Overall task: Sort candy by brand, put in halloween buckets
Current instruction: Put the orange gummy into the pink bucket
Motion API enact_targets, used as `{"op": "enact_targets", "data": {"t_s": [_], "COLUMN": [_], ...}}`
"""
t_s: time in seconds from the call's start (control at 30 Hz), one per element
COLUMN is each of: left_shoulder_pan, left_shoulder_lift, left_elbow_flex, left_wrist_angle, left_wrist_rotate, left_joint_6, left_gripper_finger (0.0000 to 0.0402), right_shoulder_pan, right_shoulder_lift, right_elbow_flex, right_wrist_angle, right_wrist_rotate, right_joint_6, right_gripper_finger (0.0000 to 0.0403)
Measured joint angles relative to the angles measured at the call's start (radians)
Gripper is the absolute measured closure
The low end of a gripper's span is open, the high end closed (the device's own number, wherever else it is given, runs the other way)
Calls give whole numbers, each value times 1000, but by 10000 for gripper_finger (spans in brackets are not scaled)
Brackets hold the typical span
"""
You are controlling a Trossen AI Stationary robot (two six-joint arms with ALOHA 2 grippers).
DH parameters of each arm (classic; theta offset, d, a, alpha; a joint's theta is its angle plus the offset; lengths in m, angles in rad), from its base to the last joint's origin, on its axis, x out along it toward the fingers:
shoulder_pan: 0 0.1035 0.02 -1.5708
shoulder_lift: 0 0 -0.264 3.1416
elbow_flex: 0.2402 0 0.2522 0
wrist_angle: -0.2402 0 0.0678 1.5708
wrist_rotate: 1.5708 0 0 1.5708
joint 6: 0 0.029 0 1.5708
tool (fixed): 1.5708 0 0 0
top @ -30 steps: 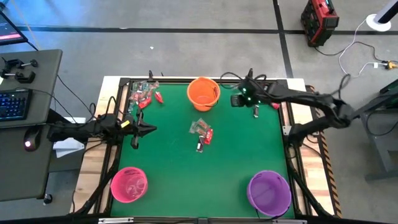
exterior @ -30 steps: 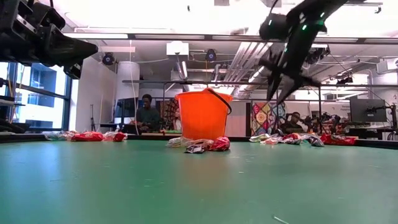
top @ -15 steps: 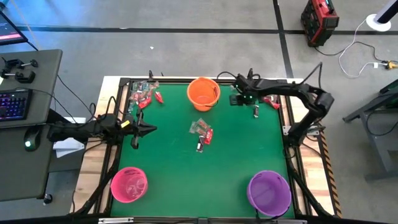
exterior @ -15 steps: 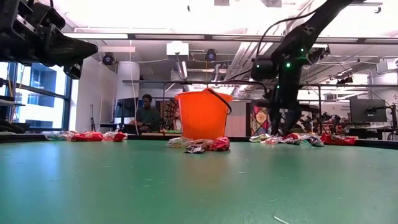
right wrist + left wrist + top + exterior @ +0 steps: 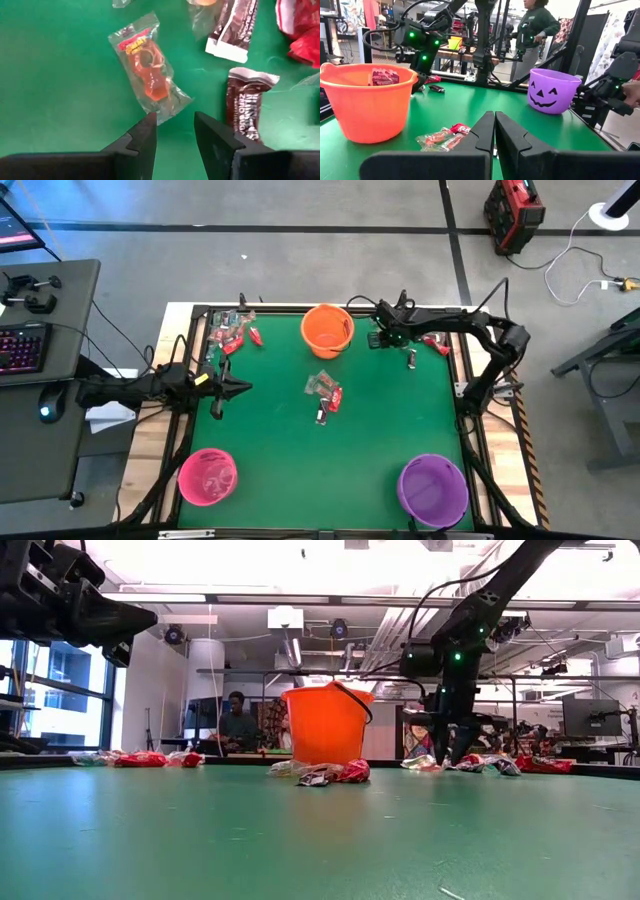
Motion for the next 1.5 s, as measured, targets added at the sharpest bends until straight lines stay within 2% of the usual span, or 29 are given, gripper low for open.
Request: {"op": "enact_targets", "data": {"t_s": [0.27,0.4,0.53,1.27,1.33,1.47,1.5], "left_shoulder_pan": [0,0,0,0,0,0,0], "left_shoulder_lift": [0,0,0,0,0,0,0], "left_elbow_flex": [0,0,0,0,0,0,0], "left_wrist_angle": [0,0,0,0,0,0,0], "left_wrist_rotate": [0,0,0,0,0,0,0], "left_joint_6": [0,0,0,0,0,0,0], "left_gripper_finger": [398,398,398,398,398,398,398], "right_shoulder_pan": [17,-9,-34,-38,-38,-26,-18], "right_shoulder_lift": [-3,17,41,152,155,147,141], "right_elbow_flex": [124,160,165,166,167,168,168], "right_wrist_angle": [-68,-87,-148,-88,-101,-145,-162], "right_wrist_rotate": [-36,-43,-38,-60,-75,-90,-92], "right_joint_6": [-137,-203,-207,-268,-286,-323,-338], "right_gripper_finger": [278,278,278,281,296,378,388]}}
